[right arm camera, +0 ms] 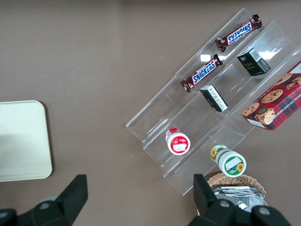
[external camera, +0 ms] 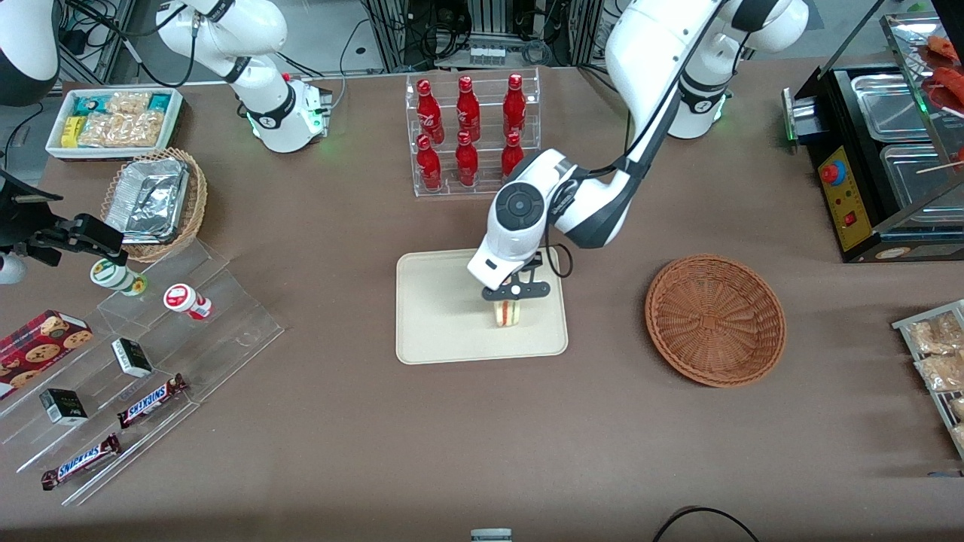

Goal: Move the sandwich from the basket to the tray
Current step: 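Carry the held sandwich with the left gripper over the cream tray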

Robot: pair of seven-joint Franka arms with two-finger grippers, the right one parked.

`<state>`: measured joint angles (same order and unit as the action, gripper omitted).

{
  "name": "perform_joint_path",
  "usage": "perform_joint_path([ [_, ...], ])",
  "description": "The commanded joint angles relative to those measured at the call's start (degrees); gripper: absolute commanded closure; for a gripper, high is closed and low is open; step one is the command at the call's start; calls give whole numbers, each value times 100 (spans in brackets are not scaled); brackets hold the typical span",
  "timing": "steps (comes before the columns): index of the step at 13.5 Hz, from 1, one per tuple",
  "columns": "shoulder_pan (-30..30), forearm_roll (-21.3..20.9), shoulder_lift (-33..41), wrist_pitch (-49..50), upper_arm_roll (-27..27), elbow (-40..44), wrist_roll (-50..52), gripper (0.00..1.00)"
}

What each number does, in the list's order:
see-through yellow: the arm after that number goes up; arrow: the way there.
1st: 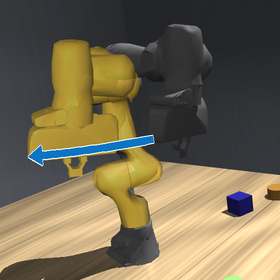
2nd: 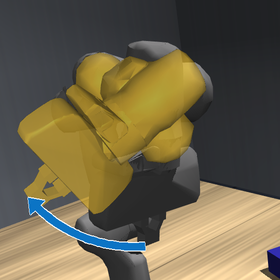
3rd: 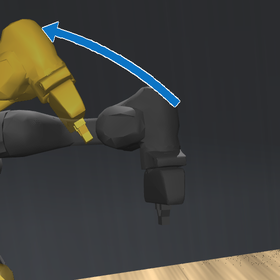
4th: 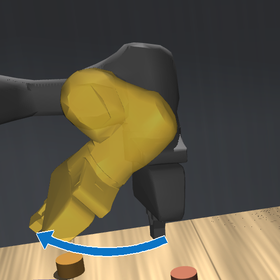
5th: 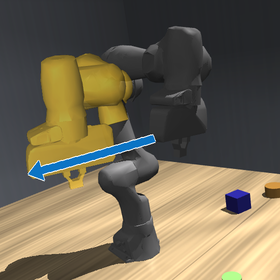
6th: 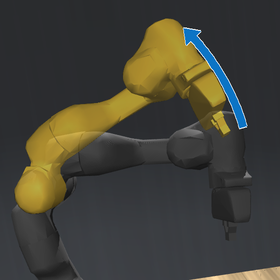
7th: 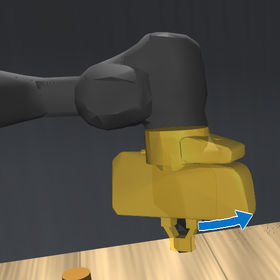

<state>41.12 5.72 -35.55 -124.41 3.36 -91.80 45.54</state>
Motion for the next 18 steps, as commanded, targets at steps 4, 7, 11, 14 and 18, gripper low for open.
perform_joint_path([
  [4,160,78,-725,232,-90,1023,236,100],
  [7,133,87,-839,295,-99,1199,253,100],
  [11,125,96,-1033,479,-99,1480,394,100],
  [14,116,122,-1095,479,-99,1480,385,68],
  [18,159,333,-1086,479,-99,1551,839,0],
])
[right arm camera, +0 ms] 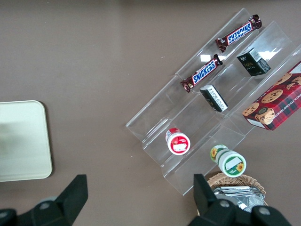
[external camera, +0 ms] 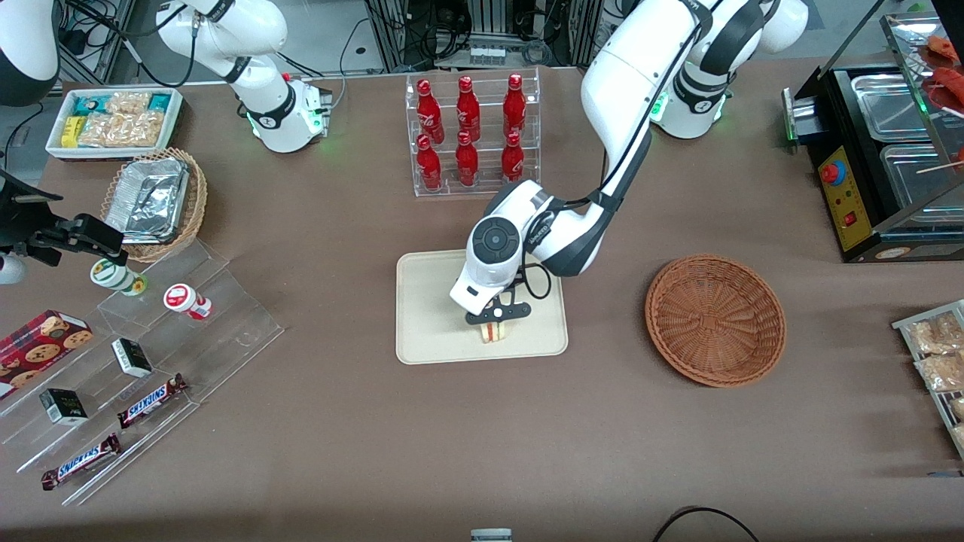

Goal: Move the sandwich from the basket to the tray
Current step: 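Lower the sandwich onto the tray and open the left gripper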

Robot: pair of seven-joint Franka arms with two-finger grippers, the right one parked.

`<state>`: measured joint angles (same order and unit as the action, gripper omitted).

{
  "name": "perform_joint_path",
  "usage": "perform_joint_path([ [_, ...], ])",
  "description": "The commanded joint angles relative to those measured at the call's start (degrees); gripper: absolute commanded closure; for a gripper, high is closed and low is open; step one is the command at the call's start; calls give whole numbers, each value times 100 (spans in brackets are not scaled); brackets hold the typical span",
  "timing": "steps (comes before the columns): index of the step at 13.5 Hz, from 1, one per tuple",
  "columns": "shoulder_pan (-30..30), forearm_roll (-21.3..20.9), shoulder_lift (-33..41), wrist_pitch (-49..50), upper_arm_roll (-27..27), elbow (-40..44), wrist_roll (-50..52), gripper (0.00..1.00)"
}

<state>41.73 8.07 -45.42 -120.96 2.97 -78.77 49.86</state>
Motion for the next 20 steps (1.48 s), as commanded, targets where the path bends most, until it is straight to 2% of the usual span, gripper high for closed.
perform_joint_path([
  [1,89,90,-90,169,-59,266,454,0],
  [8,-130,98,121,1600,-77,1092,314,0],
  [17,-824,19,964,2681,-95,1031,-863,0],
  [20,-1044,-199,1674,2797,-252,435,-732,0],
])
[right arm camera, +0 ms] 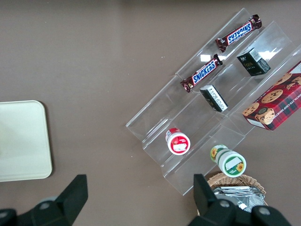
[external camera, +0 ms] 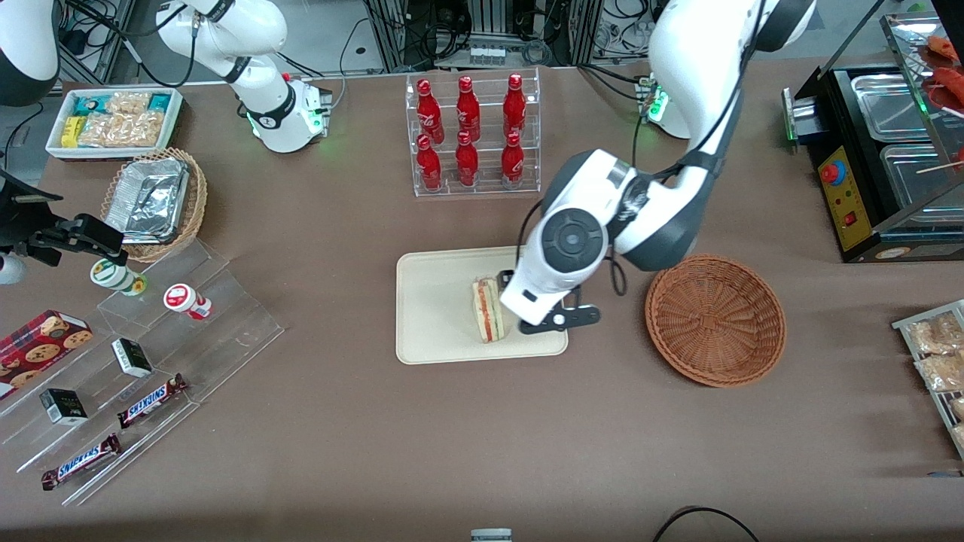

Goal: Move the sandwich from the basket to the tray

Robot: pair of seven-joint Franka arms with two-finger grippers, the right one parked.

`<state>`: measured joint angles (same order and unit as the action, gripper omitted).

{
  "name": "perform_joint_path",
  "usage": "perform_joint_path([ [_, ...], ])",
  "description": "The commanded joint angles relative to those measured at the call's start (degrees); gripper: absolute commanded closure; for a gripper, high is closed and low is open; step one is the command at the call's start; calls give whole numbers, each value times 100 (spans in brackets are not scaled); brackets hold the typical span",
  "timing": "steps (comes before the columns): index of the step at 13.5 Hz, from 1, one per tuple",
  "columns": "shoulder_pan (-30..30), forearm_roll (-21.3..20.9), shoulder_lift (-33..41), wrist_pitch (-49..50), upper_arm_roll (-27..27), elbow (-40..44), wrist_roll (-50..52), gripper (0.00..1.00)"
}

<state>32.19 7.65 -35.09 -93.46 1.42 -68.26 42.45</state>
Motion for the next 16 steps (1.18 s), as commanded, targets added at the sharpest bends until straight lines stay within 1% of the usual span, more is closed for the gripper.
perform_joint_path([
  [1,-133,-228,809,125,-228,-740,-87,0],
  [2,-291,-246,924,222,-239,-872,-288,0],
  [4,-616,-255,1205,337,-247,-1206,-1139,0],
  [7,-1099,-264,1881,354,-247,-1899,-2298,0],
  [8,-1196,-273,2040,476,-256,-2067,-2546,0],
  [9,-1206,-290,2172,547,-343,-2130,-2671,0],
  [10,-1197,-308,2295,565,-553,-2200,-2820,0],
  [11,-1197,-308,2409,644,-616,-2253,-2969,0],
  [14,-1206,-299,2656,854,-730,-2288,-2997,0],
  [16,-1224,-290,2954,925,-731,-2411,-3006,0],
])
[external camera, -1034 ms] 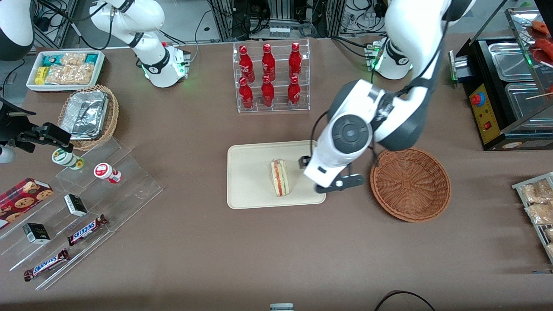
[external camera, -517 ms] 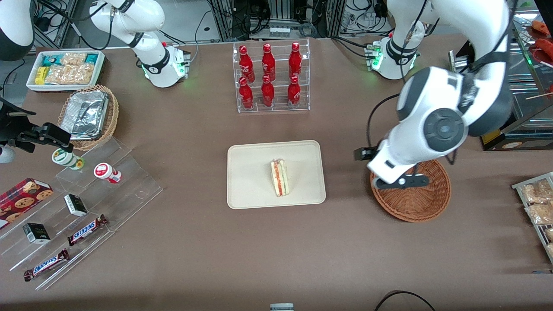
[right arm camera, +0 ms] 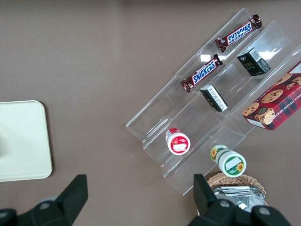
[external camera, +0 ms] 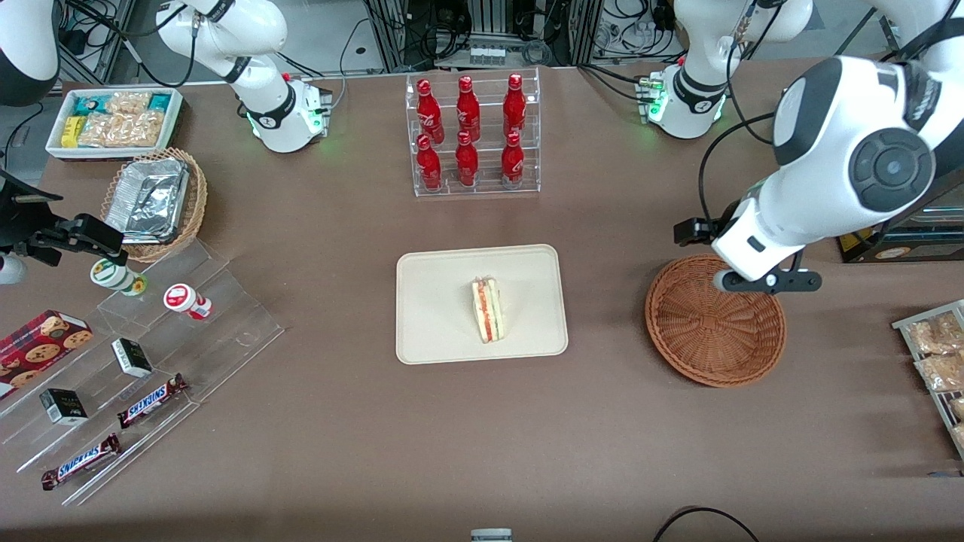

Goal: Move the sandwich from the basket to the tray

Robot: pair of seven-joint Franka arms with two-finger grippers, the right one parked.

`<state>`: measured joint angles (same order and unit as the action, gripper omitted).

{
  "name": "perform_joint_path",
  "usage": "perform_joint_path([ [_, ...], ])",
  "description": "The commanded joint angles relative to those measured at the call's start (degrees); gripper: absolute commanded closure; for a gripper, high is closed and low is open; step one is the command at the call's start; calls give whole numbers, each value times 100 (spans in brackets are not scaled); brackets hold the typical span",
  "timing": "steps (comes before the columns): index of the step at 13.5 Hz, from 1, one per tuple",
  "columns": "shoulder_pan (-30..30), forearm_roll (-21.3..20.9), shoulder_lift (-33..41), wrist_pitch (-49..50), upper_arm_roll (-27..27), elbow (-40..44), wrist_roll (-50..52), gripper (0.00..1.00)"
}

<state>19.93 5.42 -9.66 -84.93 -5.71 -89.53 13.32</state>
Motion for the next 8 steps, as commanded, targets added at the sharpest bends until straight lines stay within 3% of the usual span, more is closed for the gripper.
perform_joint_path([
  [1,-242,-67,499,73,34,-354,-93,0],
  [3,-507,-67,746,90,254,-565,-171,0],
  [6,-1349,-76,825,345,1113,-557,-172,0],
  [8,-1684,-67,904,363,1387,-565,-172,0],
])
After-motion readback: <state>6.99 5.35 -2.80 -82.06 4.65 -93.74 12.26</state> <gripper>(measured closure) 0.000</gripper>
